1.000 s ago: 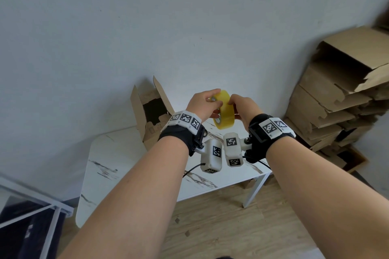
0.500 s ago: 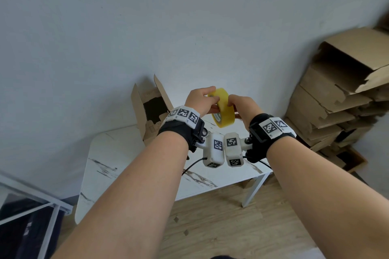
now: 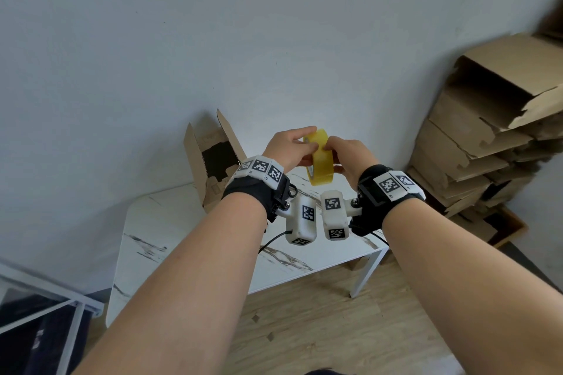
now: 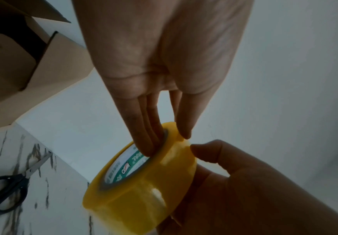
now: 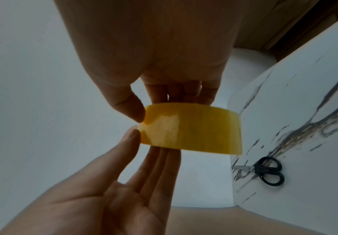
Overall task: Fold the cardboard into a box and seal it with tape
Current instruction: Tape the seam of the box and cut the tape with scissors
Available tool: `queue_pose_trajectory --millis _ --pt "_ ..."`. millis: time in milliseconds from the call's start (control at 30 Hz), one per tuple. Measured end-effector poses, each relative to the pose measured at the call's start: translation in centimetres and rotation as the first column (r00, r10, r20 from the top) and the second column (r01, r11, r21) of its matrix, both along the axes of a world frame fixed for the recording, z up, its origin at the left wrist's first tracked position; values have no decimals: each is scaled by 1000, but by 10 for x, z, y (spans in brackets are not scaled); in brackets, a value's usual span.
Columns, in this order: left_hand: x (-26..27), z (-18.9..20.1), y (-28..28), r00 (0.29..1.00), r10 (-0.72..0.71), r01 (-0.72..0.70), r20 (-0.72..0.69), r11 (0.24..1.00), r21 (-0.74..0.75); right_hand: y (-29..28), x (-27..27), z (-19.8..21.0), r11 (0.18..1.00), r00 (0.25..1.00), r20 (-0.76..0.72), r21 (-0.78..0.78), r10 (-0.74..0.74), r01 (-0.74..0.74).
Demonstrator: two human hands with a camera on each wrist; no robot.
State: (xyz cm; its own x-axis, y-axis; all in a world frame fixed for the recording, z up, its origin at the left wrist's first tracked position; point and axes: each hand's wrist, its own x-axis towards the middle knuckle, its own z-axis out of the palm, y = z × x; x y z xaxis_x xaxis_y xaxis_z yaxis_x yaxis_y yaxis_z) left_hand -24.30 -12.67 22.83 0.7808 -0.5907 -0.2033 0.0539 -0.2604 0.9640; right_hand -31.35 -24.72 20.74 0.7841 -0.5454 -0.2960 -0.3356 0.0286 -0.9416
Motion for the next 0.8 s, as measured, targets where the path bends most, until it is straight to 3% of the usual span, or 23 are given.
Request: queue_pose_trajectory --millis 800 --pt "12 -9 0 985 132 -137 -112 990 -43 -1 6 -16 999 999 -27 -11 46 -46"
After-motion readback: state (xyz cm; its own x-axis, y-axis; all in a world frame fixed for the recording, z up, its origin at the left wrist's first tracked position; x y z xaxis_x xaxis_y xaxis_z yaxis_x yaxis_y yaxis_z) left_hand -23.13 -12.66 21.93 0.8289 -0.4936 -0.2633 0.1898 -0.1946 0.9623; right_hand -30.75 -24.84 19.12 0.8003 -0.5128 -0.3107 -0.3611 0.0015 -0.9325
